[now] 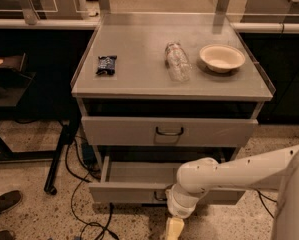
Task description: Open middle drawer
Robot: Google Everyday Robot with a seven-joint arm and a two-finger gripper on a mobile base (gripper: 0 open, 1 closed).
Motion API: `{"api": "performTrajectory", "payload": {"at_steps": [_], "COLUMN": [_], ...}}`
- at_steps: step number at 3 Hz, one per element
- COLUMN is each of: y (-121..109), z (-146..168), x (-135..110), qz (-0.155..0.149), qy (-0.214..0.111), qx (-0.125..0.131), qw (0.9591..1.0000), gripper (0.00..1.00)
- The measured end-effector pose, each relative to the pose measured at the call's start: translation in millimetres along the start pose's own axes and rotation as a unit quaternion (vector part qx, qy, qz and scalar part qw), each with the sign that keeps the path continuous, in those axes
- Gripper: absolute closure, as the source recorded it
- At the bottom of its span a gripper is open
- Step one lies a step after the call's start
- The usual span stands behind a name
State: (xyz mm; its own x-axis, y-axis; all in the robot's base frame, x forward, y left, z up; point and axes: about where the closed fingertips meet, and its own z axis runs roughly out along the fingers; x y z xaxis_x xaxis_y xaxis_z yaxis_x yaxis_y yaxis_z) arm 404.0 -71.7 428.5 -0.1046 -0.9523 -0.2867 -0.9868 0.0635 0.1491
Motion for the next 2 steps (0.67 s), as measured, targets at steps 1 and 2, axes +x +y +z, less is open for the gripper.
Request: {"api": "performTrajectory", "payload": {"at_steps": [1,2], "y": [-2.9,3.6], "z": [12.4,35.3], "x": [6.7,20.6], "qz": [0.007,0.021], "qy": [0.013,0.027], "qx": [-0.006,-0.03], "qw": [0.9999,0.999], "gripper": [0.0,0.0]}}
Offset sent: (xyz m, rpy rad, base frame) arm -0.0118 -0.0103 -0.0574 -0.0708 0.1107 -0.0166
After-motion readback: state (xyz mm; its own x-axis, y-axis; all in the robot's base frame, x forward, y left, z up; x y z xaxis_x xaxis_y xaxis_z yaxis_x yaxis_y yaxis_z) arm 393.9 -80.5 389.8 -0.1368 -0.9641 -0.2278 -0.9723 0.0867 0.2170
